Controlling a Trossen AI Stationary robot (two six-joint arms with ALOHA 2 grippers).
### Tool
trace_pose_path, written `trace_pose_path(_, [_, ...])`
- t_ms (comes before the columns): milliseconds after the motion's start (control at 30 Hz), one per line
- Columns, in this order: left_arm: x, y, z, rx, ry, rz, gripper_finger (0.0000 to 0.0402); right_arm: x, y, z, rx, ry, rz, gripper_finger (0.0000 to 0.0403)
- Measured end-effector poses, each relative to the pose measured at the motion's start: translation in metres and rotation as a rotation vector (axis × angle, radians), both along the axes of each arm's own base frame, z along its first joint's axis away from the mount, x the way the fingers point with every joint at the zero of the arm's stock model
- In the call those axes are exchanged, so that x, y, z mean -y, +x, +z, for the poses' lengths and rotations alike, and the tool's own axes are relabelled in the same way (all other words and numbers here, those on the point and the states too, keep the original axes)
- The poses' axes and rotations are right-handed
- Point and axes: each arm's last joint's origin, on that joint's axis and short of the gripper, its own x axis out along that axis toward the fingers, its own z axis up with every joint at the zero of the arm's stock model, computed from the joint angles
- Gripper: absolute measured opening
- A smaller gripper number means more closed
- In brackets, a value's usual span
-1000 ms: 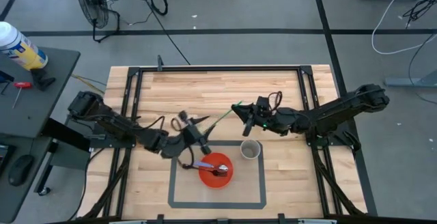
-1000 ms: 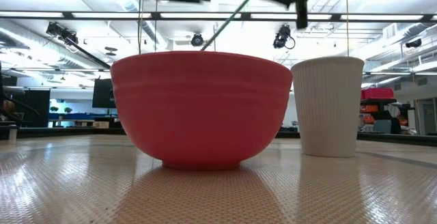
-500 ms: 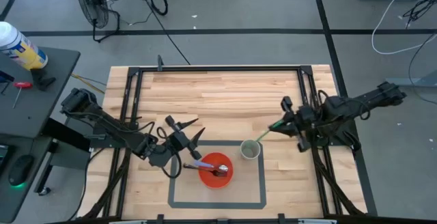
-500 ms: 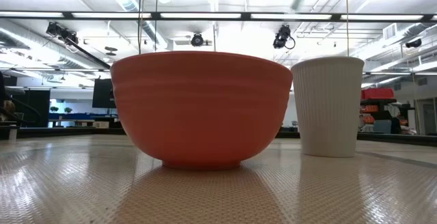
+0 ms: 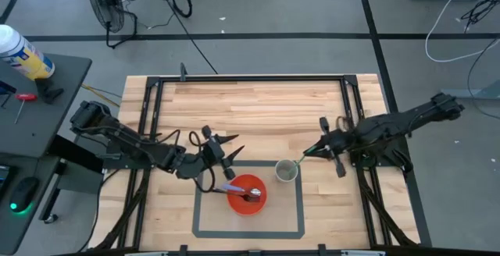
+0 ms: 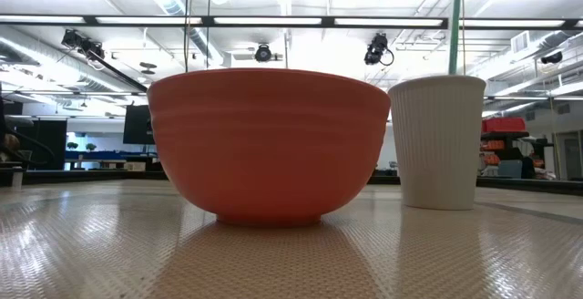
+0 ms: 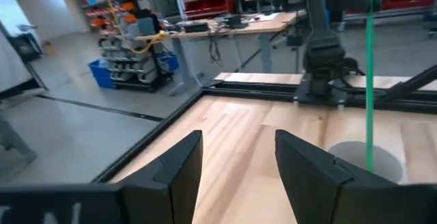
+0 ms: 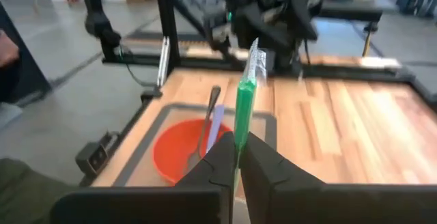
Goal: Pick & Place Utensil
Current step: Put the straw into the white cup, then return to Home Position
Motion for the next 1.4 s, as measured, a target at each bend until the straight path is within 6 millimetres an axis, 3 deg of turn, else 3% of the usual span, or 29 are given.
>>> trace_pose_path(200, [-0.006, 0.006, -0.004, -0.006, -0.084, -0.120, 0.0188, -0.009, 0.025, -0.020, -0.103, -0.036, -0.017, 0.0037])
trace_pose_path(400, [-0.012, 0.008, -0.009, -0.062, -0.095, -0.179, 0.0188, -0.011, 0.030, -0.025, -0.130, -0.048, -0.021, 0.0098])
trace_pose_path(767, [-0.040, -0.012, 0.004, -0.198, -0.099, -0.193, 0.0172, 0.003, -0.005, 0.007, 0.052, 0.023, -0.021, 0.0243])
trace_pose_path(1033, [-0.075, -0.008, 0.003, -0.240, -0.158, -0.226, 0.0154, 0.013, -0.011, 0.029, 0.266, -0.007, -0.103, 0.0290])
trace_pose_path(1167, [-0.091, -0.004, -0.010, -0.239, -0.173, -0.255, 0.0142, 0.024, 0.003, 0.024, 0.242, -0.055, -0.197, 0.0290])
trace_pose_path(1400, [-0.122, -0.023, -0.062, -0.132, -0.221, -0.214, 0.0116, 0.047, 0.041, 0.007, 0.179, -0.070, -0.296, 0.0278])
